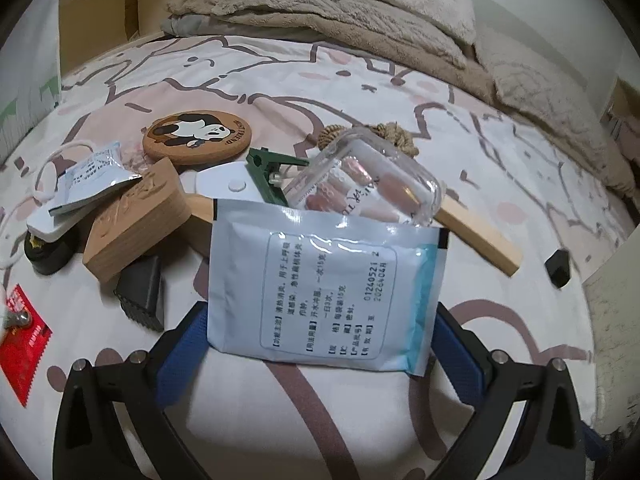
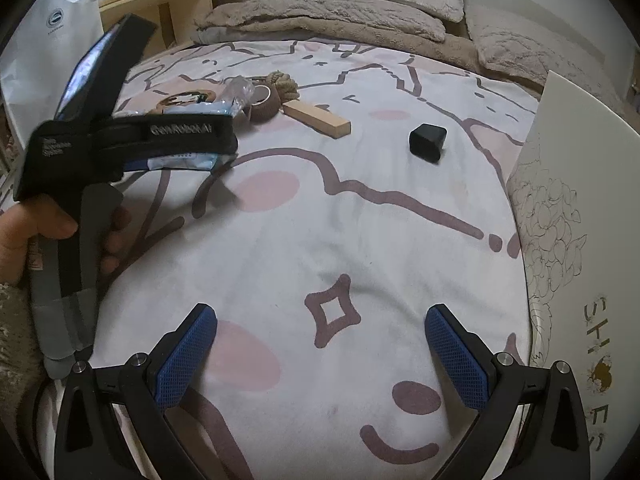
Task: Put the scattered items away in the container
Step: 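Close left tool on the blue-white packet, then lift packet with left tool while right tool moves toward black block, then close right tool on the small black block, then carry packet in left tool and black block in right tool over the white box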
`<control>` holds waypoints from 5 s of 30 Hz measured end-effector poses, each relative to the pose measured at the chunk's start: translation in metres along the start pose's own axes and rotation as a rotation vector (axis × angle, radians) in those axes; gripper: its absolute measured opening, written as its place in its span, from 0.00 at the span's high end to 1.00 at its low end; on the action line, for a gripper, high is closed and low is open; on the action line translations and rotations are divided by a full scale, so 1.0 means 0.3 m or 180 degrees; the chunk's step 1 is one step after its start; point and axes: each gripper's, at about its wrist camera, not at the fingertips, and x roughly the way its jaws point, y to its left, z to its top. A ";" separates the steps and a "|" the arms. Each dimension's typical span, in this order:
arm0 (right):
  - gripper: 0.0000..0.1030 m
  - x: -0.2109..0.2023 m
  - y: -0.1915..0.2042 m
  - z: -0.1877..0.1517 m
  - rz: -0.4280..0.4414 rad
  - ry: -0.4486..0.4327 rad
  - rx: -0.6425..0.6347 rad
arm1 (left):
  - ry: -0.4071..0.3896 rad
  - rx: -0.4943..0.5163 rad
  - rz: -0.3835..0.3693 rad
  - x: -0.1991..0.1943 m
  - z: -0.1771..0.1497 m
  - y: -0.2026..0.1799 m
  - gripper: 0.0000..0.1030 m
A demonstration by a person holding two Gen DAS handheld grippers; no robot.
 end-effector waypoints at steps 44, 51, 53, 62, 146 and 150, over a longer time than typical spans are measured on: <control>0.26 0.027 0.006 0.084 -0.0258 -0.0020 0.0018 | 0.0316 0.0914 -0.0712 -0.266 -0.167 0.246 0.24; 0.39 0.107 -0.062 0.237 -0.0644 -0.0062 0.0326 | 0.0264 0.0913 -0.0778 -0.286 -0.162 0.246 0.24; 0.47 0.129 -0.093 0.276 -0.0689 -0.0068 0.0465 | 0.0245 0.0944 -0.0794 -0.292 -0.165 0.239 0.24; 0.55 0.226 -0.216 0.347 -0.0883 -0.0031 0.0955 | 0.0248 0.1058 -0.0867 -0.292 -0.177 0.214 0.24; 0.72 -0.701 0.038 -0.256 0.0103 -0.1024 0.0347 | -0.0291 0.1043 -0.1128 -0.799 -0.409 -0.117 0.24; 0.72 -0.753 -0.015 -0.298 0.0071 -0.1056 0.0443 | -0.0292 0.1059 -0.1206 -0.848 -0.426 -0.172 0.24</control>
